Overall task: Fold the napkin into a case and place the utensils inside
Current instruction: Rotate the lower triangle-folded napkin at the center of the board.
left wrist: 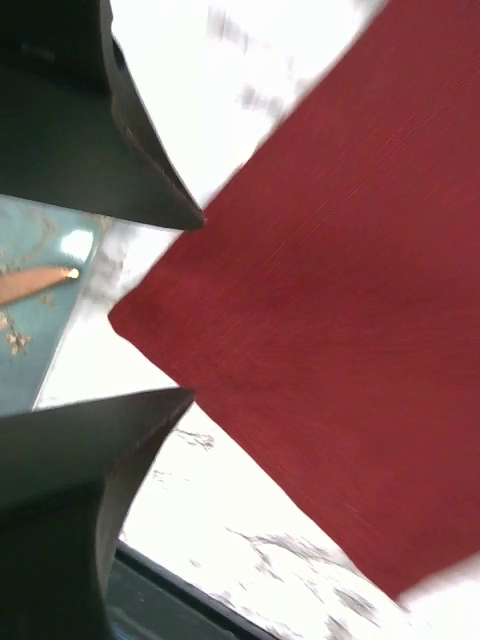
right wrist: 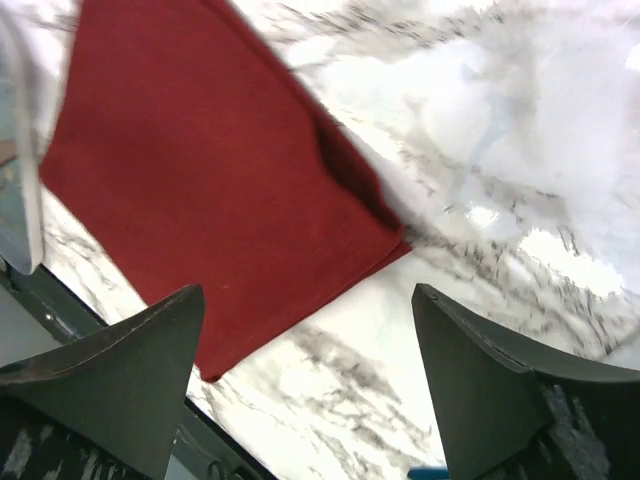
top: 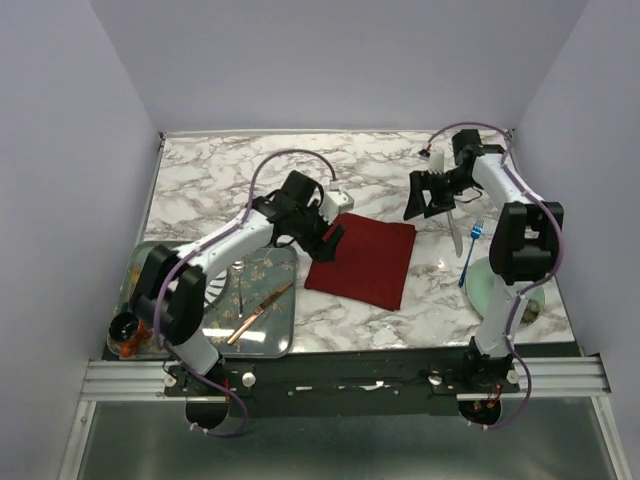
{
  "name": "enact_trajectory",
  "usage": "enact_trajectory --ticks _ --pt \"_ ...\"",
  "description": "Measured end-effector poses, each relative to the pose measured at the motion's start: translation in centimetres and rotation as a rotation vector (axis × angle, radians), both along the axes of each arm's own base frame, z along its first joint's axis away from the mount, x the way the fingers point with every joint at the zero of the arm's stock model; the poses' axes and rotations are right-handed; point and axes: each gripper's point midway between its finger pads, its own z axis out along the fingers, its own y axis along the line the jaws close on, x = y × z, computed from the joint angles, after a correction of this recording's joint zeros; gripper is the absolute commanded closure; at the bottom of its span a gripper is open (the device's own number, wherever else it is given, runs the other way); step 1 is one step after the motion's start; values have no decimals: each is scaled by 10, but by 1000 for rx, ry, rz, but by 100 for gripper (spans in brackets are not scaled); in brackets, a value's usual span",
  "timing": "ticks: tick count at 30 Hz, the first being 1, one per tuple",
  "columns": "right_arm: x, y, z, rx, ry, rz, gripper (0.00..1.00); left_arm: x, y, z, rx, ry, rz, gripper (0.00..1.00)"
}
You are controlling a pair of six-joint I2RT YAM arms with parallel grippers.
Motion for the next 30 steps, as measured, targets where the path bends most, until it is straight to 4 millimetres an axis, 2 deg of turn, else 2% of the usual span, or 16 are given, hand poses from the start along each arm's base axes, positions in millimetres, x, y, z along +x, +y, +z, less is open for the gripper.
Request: enact_trajectory --ticks 1,3,5,7,9,11,12,14,18,20,25,27,28,30 --pt "-2 0 10 0 -28 8 8 8 -4 24 -48 -76 6 12" --pt "-8 0 43 4 -117 19 12 22 -7 69 -136 -222 17 9" --pt "-22 2 69 20 -167 21 17 29 -10 109 -211 -352 11 11" --pt "-38 6 76 47 -169 14 24 31 -12 137 -268 -448 -6 17" --pt "-57 9 66 74 -106 -1 28 29 -14 145 -298 -492 -33 28" --pt "-81 13 38 97 10 -31 34 27 -18 134 -294 -473 -57 37" --pt "-91 14 24 104 74 -49 36 26 -19 126 -286 -459 -67 38" --pt "-104 17 3 115 169 -76 38 18 -26 97 -251 -403 -102 42" --pt "-100 22 -19 143 245 -117 43 -6 -38 40 -173 -292 -180 57" --pt "-97 23 -28 151 265 -126 48 -11 -42 25 -148 -257 -196 66" --pt "-83 27 -50 167 326 -145 53 0 -43 -12 -54 -190 -175 65" --pt "-75 30 -53 186 346 -156 51 1 -40 -19 -35 -178 -170 59" --pt "-70 31 -53 190 344 -159 46 1 -40 -19 -32 -177 -172 56" --pt "-61 31 -51 196 321 -160 40 0 -46 -13 -33 -204 -207 50"
